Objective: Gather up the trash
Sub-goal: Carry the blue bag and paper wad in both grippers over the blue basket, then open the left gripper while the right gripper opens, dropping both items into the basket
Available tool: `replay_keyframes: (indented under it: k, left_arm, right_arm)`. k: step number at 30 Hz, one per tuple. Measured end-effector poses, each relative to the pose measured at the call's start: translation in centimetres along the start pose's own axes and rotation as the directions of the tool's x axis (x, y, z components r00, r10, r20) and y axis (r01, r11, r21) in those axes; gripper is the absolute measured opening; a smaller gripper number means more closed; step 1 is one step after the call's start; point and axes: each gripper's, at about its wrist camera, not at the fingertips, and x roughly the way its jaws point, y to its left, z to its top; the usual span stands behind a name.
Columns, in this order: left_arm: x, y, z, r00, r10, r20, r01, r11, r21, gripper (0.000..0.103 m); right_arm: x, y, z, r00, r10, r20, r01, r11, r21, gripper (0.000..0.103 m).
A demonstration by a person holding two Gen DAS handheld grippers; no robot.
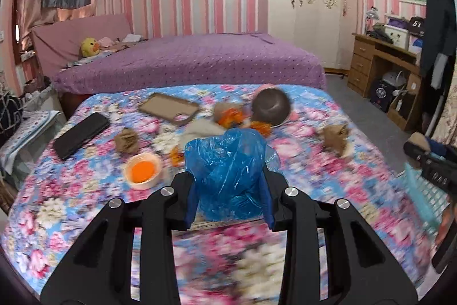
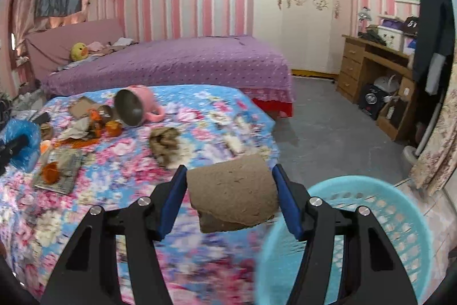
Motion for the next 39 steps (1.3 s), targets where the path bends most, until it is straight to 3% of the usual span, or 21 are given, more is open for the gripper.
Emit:
replay_keyframes:
  k: [7,12,18,24,34,37,38,39]
  left_arm:
    - [0.9,-7.0,0.6,0.991,-0.135,-0.007,0.135,0.990,0.041,0.035]
    - [2.0,-11.9,-0.2,0.975,-0.217,-0.052,0.220,0.973,0.065,0.035]
    - [1.8,-17.8,-1.2,0.948,-0.309,-0.076,0.316,0.943,0.105,0.035]
    - [1.1,-22.9,-2.2,0.908,-0.403,-0.115,0.416,0.901,0.125,0.035]
    - [0.7,-28.1,-3.3,0.875,-0.458,-0.156,0.481,0.857,0.185,0.036]
    - [0.8,-28.9,-3.5,0.874,-0.457,-0.167,0.484,0.852,0.201,0.036]
    - [0.7,-29.1,-3.5,0.875,-0.456,-0.166,0.483,0.851,0.207,0.037]
    - [0.7,-29.2,-3.5,0.876,-0.453,-0.164,0.480,0.851,0.212,0.045]
  right_arm:
    - [-0.9,-5.6,-0.5,0.995,-0.101,-0.004,0.101,0.994,0.042,0.060]
    - [-1.6,-10.3,-1.7,0.982,-0.187,-0.041,0.189,0.979,0.074,0.060]
    - [-2.8,-13.8,-3.0,0.963,-0.262,-0.058,0.266,0.960,0.086,0.060]
    - [-3.9,-17.6,-4.4,0.952,-0.292,-0.094,0.303,0.942,0.147,0.060]
    - [-5.4,-20.6,-5.9,0.941,-0.322,-0.109,0.338,0.917,0.211,0.060]
    - [-5.7,-21.0,-6.1,0.939,-0.326,-0.106,0.342,0.913,0.222,0.060]
    - [-5.7,-21.0,-6.1,0.940,-0.325,-0.103,0.340,0.913,0.226,0.060]
    - [-5.8,-21.0,-6.0,0.941,-0.323,-0.100,0.338,0.913,0.228,0.060]
